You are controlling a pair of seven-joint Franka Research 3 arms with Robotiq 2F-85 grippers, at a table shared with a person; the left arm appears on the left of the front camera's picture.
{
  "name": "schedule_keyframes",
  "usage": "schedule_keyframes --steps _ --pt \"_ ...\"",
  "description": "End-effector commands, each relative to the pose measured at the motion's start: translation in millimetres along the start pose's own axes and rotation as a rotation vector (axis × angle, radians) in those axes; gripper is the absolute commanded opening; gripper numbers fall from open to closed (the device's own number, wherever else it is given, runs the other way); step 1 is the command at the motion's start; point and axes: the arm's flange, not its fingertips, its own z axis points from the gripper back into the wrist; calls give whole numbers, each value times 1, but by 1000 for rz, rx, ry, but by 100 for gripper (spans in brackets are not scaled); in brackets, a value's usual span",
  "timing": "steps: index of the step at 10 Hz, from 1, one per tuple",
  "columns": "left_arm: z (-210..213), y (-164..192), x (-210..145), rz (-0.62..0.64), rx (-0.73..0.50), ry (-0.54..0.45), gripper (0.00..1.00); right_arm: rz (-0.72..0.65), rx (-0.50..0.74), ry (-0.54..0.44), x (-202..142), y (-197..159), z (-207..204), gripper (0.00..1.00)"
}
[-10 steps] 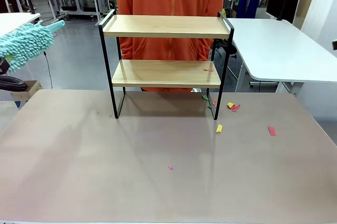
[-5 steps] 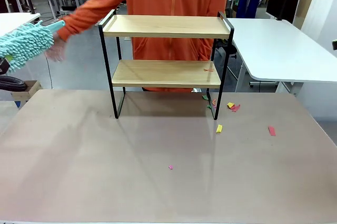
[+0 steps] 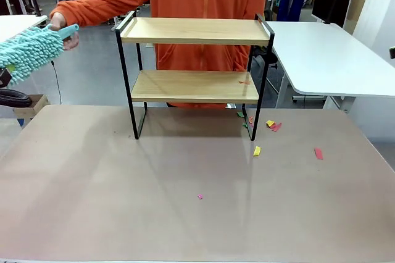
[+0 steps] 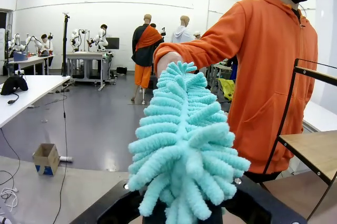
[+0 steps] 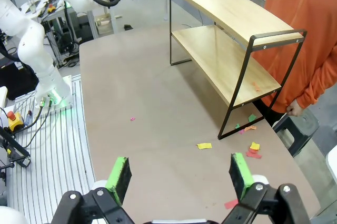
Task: Clean the shelf.
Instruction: Hand the Duster back to the human.
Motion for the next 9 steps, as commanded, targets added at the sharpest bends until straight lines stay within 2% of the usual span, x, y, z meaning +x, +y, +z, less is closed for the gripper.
schedule_keyframes --steps 1,4,5,6,7,8,9 --pt "0 -1 4 -12 -2 -8 18 16 -1 -22 1 -1 0 100" --pt "0 -1 4 -12 -2 -8 18 16 -1 -22 1 -1 0 100" --pt "0 -1 0 0 -2 0 27 16 -1 -22 1 -1 0 100" --pt "4 -3 2 -26 -38 0 74 16 -1 -22 1 -1 0 100" --pt "6 -5 9 -13 -43 4 75 16 -1 -22 1 -1 0 100" --pt "11 -8 21 38 -53 6 100 16 -1 -22 1 -1 0 100" --pt "17 -12 35 73 -69 -3 89 16 -1 -22 1 -1 0 100"
